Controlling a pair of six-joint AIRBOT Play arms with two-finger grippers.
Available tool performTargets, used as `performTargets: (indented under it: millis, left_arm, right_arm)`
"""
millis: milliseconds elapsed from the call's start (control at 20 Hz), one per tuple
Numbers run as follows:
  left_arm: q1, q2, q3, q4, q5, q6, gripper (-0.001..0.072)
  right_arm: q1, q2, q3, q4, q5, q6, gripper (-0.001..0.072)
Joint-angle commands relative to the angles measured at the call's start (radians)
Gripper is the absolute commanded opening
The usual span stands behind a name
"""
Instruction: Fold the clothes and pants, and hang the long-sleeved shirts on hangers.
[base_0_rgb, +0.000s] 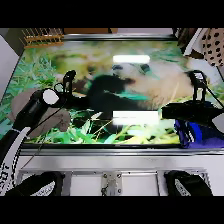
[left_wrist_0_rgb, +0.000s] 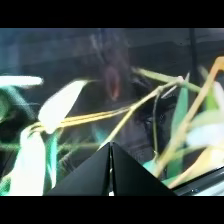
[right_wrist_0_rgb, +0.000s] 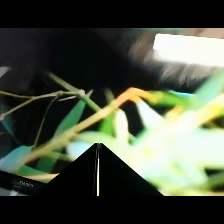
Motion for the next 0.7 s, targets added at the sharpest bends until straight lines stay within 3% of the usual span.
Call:
performTargets:
  millis: [0,650]
  left_arm:
    - [0.0,0.001,0.0,0.0,0.0,0.0,0.0003]
    - [0.0,0.001,0.0,0.01,0.003,0.007,0.0004]
  right_arm:
    - [0.001,0.0,0.0,0.0,0.0,0.0,0.0036]
    - [0.001,0.0,0.0,0.0,0.0,0.0,0.0036]
